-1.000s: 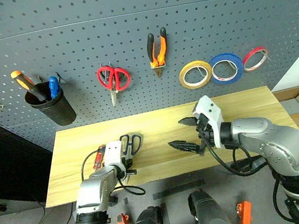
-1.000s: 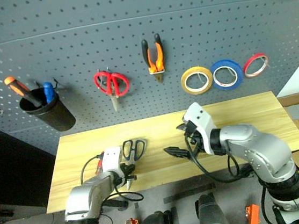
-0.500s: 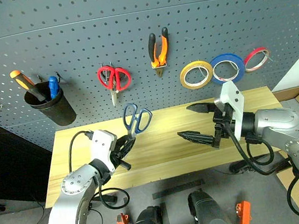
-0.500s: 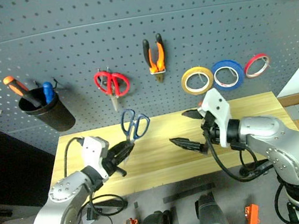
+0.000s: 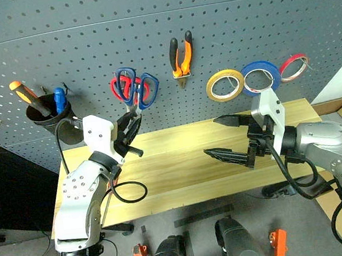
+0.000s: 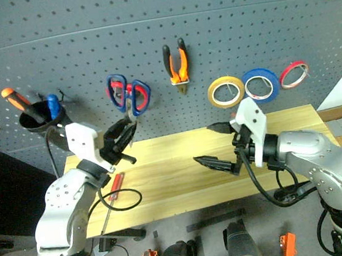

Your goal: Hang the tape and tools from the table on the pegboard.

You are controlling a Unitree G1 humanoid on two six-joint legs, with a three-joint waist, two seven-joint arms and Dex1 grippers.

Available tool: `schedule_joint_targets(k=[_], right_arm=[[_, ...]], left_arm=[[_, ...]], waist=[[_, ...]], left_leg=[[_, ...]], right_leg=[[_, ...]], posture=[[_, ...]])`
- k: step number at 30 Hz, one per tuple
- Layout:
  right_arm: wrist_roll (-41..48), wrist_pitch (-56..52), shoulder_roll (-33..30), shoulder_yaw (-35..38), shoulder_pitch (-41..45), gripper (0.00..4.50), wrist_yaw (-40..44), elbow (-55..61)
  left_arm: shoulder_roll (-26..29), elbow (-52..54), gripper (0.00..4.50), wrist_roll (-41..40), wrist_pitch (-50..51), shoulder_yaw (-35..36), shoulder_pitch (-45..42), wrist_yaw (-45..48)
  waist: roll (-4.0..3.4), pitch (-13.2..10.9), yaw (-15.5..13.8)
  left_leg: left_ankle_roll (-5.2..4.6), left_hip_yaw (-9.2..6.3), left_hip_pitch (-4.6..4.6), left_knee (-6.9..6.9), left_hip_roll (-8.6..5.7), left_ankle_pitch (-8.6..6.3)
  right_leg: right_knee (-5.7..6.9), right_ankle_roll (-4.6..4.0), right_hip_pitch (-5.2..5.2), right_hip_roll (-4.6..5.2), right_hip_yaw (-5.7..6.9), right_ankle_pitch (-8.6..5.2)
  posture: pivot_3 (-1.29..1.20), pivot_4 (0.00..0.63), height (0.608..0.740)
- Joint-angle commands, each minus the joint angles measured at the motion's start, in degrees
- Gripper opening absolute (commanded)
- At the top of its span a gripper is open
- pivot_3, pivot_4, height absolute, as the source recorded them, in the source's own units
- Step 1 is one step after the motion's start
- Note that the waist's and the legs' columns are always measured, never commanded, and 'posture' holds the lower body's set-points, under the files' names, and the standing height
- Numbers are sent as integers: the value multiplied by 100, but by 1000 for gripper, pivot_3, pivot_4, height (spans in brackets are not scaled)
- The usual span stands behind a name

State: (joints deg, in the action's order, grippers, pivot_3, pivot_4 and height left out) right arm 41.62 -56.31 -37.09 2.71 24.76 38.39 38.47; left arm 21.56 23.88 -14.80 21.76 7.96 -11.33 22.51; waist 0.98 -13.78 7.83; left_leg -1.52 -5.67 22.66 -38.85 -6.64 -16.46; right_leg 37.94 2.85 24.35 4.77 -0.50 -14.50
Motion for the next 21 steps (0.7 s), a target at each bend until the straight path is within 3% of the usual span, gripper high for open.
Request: schedule_joint_targets(k=[1,8,21], right_arm=[[11,157,-90,8,4,4500,-7,90],[18,201,-167,-30,-38,4500,-4,73],[-6,335,-190,-127,85,4500,58,-85]], left_arm=[[-8,198,630,90,-124,49,13,-170],[31,819,630,71,-147,-229,515,-46],[75,800,630,-48,156,174,432,-317]], waist=[[0,0,-1],[0,0,-8],[0,1,-36]], left_leg=[[0,1,0,-1,0,0],[-1,3,0,0,2,-3],[-1,9,-1,-5,6,-3]], right_leg=[[0,0,0,0,-1,0],[-3,0,1,-1,-2,0],[1,0,0,-5,-2,1]], posture=[[-282,221,740],[-281,222,740],[-259,210,740]])
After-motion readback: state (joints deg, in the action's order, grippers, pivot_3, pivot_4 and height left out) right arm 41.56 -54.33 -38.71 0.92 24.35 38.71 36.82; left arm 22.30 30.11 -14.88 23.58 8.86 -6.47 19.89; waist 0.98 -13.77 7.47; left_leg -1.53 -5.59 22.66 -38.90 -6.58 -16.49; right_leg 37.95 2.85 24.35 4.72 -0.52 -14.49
